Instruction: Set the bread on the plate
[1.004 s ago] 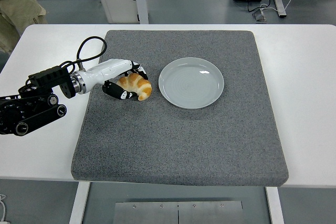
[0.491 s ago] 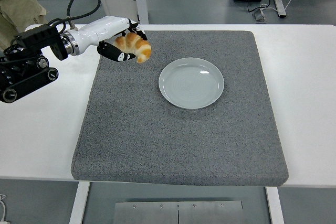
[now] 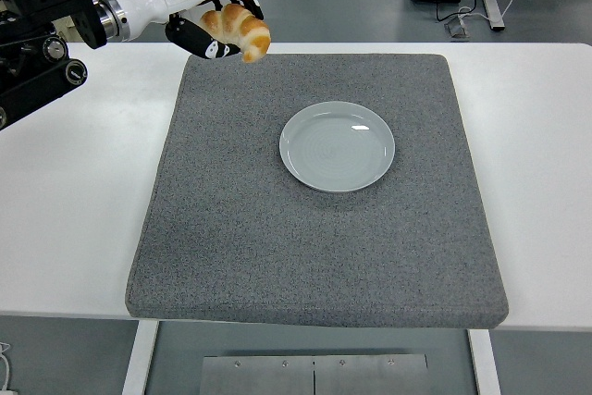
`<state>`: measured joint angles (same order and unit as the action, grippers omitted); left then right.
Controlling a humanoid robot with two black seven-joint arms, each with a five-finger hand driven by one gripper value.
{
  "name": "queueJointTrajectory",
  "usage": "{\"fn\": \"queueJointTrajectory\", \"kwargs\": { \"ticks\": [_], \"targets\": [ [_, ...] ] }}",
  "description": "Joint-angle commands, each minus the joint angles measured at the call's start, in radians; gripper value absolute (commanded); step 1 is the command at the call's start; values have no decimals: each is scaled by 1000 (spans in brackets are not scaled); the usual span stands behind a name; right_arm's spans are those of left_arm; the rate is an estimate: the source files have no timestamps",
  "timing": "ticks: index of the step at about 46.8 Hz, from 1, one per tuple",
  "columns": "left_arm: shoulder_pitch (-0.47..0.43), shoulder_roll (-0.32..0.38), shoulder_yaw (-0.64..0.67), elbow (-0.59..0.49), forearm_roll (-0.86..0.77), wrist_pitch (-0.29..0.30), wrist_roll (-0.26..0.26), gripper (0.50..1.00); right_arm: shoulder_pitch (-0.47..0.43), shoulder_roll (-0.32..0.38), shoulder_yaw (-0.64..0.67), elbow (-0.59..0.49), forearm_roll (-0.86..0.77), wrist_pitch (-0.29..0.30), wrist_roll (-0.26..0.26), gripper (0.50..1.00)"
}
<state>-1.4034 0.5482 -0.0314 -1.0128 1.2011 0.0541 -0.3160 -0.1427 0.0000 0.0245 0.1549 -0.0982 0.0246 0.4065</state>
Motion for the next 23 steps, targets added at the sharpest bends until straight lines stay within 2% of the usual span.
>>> {"fn": "queueJointTrajectory", "kwargs": {
  "ticks": [1,4,23],
  "targets": [
    [-15,-11,1,0,0,0,1,500,0,0,0,0,0,0,0,1000],
    [-29,-20,2,0,0,0,6,500,0,0,0,0,0,0,0,1000],
    [-104,-201,47,8,3,6,17,500,0,0,0,0,0,0,0,1000]
  ]
}}
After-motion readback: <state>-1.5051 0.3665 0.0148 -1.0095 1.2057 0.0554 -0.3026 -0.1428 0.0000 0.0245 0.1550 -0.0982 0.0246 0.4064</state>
